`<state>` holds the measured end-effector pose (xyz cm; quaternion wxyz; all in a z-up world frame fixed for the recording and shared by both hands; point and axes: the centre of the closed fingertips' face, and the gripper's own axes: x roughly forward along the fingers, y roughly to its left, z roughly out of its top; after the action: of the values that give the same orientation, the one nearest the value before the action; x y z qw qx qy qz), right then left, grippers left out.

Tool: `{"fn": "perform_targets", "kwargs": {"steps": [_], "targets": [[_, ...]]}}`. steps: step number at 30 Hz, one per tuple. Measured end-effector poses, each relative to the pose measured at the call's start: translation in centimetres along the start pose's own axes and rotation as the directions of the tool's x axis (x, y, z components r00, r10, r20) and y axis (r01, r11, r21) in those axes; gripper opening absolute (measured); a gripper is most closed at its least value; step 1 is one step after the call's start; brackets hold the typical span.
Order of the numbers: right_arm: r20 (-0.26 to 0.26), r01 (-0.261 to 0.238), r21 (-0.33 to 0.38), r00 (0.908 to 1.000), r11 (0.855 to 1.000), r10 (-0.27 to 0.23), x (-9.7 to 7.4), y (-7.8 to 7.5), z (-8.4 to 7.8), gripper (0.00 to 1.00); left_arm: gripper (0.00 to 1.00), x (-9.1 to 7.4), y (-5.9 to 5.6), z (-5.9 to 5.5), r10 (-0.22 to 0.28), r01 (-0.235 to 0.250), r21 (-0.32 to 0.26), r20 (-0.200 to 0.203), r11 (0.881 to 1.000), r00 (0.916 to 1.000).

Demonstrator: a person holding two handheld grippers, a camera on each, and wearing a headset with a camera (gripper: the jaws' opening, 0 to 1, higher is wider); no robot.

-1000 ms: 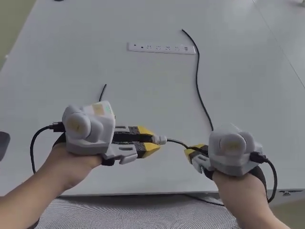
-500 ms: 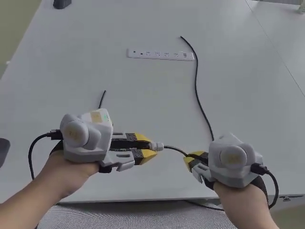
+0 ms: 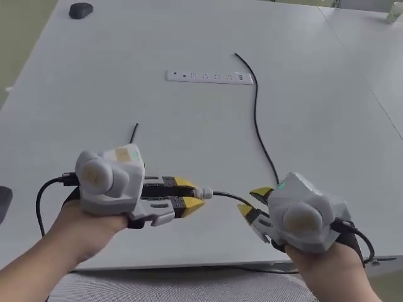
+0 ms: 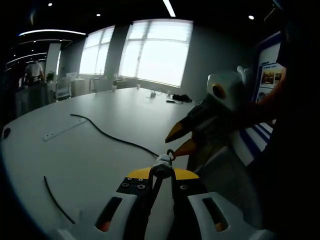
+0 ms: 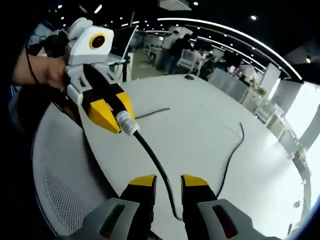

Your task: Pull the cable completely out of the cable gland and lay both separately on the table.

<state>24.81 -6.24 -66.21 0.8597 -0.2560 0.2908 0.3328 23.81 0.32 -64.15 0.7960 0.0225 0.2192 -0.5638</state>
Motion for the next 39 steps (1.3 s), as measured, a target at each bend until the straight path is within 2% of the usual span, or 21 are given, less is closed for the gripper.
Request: {"fn": "perform_targets", "kwargs": {"steps": [2, 4, 8, 10, 14, 18, 27, 29, 31, 39], "targets": [[0.02, -0.009, -0.074, 0.9998, 0.997, 0.011, -0.1, 0.5, 1.2, 0.17, 0.15, 0.0, -0.1, 0.1, -0.001, 0.001, 0.002, 0.001, 1.0, 1.0], [0.016, -0.014, -0.141, 0.9997, 0.99, 0.016, -0.1, 1.0, 1.8, 0.15, 0.15, 0.0, -0.2, 0.3, -0.002, 0.002, 0.006, 0.002, 1.0, 1.0], [0.024, -0.023, -0.27, 0.9992, 0.963, 0.031, 0.3, 2.2, 3.1, 0.13, 0.15, 0.1, -0.5, 0.3, -0.002, 0.002, 0.009, -0.002, 1.0, 1.0], [0.023, -0.027, -0.338, 0.999, 0.941, 0.037, 0.4, 2.7, 3.4, 0.11, 0.15, 0.2, -0.7, 0.3, -0.001, 0.001, 0.017, -0.006, 1.0, 1.0], [0.027, -0.039, -0.364, 0.9983, 0.931, 0.052, 0.5, 3.5, 3.9, 0.08, 0.15, 0.2, -0.8, 0.3, 0.0, 0.0, 0.021, -0.008, 1.0, 1.0], [0.021, -0.035, -0.389, 0.9987, 0.921, 0.047, 0.6, 3.6, 3.9, 0.03, 0.15, 0.3, -0.8, 0.2, 0.001, 0.0, 0.03, -0.014, 1.0, 0.9999], [0.019, -0.035, -0.347, 0.9988, 0.937, 0.044, 0.7, 3.3, 3.4, 0.0, 0.15, 0.7, -0.9, 0.3, 0.003, -0.003, 0.042, -0.016, 0.999, 0.9999], [0.023, -0.036, -0.304, 0.9987, 0.952, 0.045, 0.7, 3.1, 3.4, 0.0, 0.15, 0.7, -0.8, 0.2, 0.004, -0.004, 0.04, -0.015, 0.999, 0.9999], [0.031, -0.037, -0.277, 0.9984, 0.96, 0.047, 0.8, 2.9, 3.4, 0.0, 0.15, 0.7, -0.7, 0.3, 0.006, -0.005, 0.037, -0.011, 0.999, 0.9999], [0.024, -0.039, -0.243, 0.9986, 0.969, 0.046, 1.3, 2.3, 3.0, 0.0, 0.15, 0.9, -0.2, 0.2, 0.015, -0.015, 0.034, -0.014, 0.999, 0.9998]]}}
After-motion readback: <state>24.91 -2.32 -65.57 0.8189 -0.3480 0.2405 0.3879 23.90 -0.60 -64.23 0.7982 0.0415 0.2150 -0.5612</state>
